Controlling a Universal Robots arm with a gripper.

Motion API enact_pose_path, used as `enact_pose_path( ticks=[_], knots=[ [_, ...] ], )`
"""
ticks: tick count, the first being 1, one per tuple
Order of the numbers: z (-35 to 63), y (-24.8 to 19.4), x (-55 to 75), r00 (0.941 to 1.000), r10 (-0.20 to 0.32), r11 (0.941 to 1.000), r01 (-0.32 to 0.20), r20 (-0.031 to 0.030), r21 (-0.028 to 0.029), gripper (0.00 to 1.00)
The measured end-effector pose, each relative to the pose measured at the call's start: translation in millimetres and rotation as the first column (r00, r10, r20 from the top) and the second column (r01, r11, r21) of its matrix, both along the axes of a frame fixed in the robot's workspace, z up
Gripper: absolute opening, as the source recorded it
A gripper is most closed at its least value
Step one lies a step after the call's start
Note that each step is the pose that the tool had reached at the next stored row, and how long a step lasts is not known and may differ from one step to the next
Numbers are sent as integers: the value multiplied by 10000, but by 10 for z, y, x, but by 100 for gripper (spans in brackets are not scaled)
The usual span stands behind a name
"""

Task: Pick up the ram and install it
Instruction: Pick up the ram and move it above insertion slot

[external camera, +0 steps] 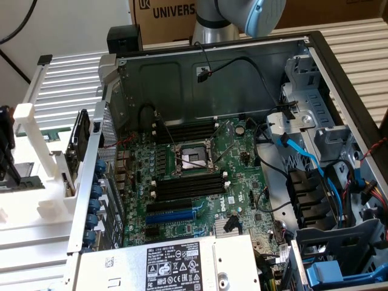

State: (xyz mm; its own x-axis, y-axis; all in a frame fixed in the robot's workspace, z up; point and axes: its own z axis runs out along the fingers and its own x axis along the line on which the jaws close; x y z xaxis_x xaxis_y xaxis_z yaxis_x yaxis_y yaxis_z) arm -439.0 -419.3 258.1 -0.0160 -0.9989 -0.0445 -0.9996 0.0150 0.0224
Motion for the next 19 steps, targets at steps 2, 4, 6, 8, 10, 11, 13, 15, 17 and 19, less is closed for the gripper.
enact_pose_path(
  ticks=[2, 4, 6, 8, 10, 11, 13, 15, 17, 19],
  knots=[
    [67, 0, 0, 10000, -2, 10000, 2, 2, 2, 13],
    [137, 0, -1, 10000, -1, 10000, 1, 8, 2, 13],
    [212, 0, -1, 10000, -2, 10000, 2, 13, 2, 13],
    [287, 0, -1, 10000, -2, 10000, 2, 16, 1, 13],
    [362, 0, -1, 10000, -4, 10000, 4, 23, 2, 13],
    [406, 0, -1, 10000, -4, 10000, 4, 24, 1, 13],
    [491, 0, -1, 10000, -5, 10000, 5, 30, 2, 13],
    [574, 0, -1, 10000, -10, 10000, 10, 31, 1, 13],
    [660, 0, -2, 10000, -14, 10000, 14, 32, 1, 13],
    [748, 0, -2, 10000, -15, 10000, 15, 34, 2, 13]
  ],
)
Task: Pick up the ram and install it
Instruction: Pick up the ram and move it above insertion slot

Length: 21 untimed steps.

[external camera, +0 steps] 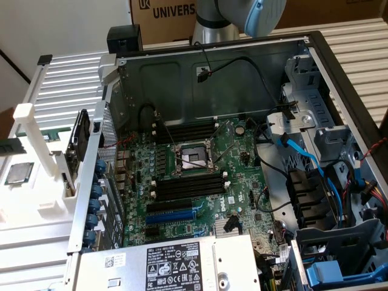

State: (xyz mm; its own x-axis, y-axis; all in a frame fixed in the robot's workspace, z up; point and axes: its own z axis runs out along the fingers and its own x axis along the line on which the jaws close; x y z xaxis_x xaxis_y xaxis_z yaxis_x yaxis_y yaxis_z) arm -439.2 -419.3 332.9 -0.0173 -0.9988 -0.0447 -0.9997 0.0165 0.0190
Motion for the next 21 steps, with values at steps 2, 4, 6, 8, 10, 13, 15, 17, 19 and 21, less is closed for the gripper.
enact_pose_path(
  ticks=[2, 4, 6, 8, 10, 13, 15, 17, 19, 21],
  knots=[
    [90, 0, 0, 10000, 0, 10000, 0, 0, 0, 13],
    [180, 0, 0, 10000, 1, 10000, -1, -1, -1, 13],
    [274, 0, 1, 10000, 0, 10000, 0, 0, -1, 13],
    [330, 0, 2, 10000, 1, 10000, -1, 0, -2, 13],
    [330, 0, 2, 10000, 1, 10000, -1, 1, -2, 13],
    [330, 0, 2, 10000, 0, 10000, 0, 0, -2, 13],
    [335, 6, 2, 10000, 1, 10000, -1, 16, -3, 13],
    [351, 21, 11, 10000, 1, 10000, -1, 37, -2, 13],
    [373, 34, 32, 10000, 1, 10000, -1, 49, -2, 13],
    [398, 47, 55, 10000, 0, 10000, 0, 62, -3, 13]
  ],
)
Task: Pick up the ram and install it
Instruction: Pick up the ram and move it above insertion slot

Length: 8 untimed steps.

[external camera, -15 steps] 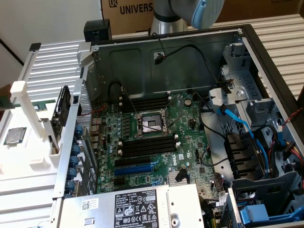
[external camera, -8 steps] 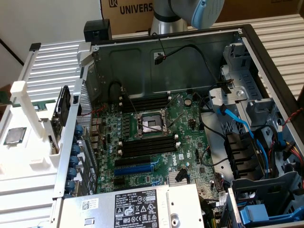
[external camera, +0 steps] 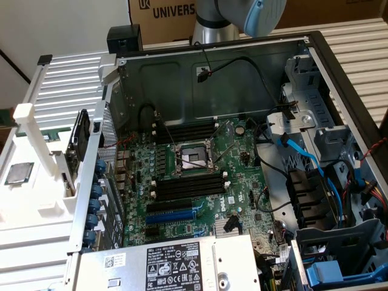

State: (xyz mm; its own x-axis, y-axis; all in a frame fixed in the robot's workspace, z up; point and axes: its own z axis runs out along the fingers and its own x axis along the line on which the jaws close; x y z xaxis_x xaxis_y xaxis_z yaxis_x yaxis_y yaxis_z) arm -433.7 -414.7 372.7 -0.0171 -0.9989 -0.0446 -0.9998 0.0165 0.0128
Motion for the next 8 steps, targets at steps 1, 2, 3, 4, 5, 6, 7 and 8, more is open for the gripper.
enact_pose_path(
  ticks=[1, 2, 3, 4, 5, 6, 7, 8],
  knots=[
    [19, 5, 8, 10000, 1, 10000, -1, 10, -1, 13],
    [39, 13, 12, 10000, -1, 10000, 1, 29, 0, 13],
    [62, 23, 15, 10000, 0, 10000, 0, 57, 1, 13],
    [86, 33, 18, 10000, 1, 10000, -1, 90, 1, 13],
    [109, 48, 19, 9999, 1, 10000, -1, 127, 0, 13],
    [122, 67, 21, 9999, 1, 10000, -1, 165, 1, 13],
    [129, 94, 23, 9998, 1, 10000, -1, 190, 2, 13],
    [135, 120, 28, 9998, 1, 10000, -1, 207, 1, 13]
  ],
)
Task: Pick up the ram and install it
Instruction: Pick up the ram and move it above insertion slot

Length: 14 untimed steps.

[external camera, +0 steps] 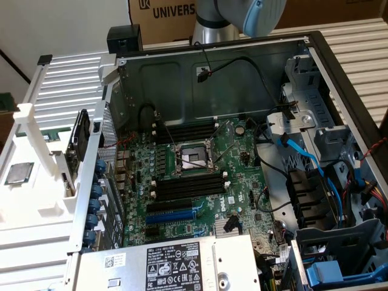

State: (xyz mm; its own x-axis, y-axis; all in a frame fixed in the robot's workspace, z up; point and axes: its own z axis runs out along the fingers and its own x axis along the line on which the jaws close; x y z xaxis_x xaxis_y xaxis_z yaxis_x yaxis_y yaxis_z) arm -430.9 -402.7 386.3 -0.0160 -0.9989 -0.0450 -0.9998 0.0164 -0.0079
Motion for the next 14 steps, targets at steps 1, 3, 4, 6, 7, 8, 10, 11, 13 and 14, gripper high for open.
enact_pose_path(
  ticks=[1, 3, 4, 6, 7, 8, 10, 11, 13, 14],
  knots=[
    [4, 23, 8, 10000, 0, 10000, 0, 14, -4, 13],
    [15, 85, 39, 10000, -1, 10000, 1, 37, -24, 13],
    [23, 126, 62, 10000, -1, 10000, 1, 52, -44, 13],
    [39, 218, 116, 10000, 1, 10000, 0, 93, -98, 13],
    [41, 241, 128, 9999, 0, 9999, 1, 103, -115, 13],
    [44, 262, 141, 9999, 1, 9999, 1, 112, -130, 13],
    [49, 307, 167, 9999, 1, 9999, 1, 135, -162, 13],
    [52, 340, 183, 9999, 0, 9998, 3, 156, -182, 13],
    [60, 390, 210, 9998, 1, 9998, 4, 197, -216, 13],
    [64, 410, 221, 9998, 1, 9997, 4, 219, -229, 13]
  ],
)
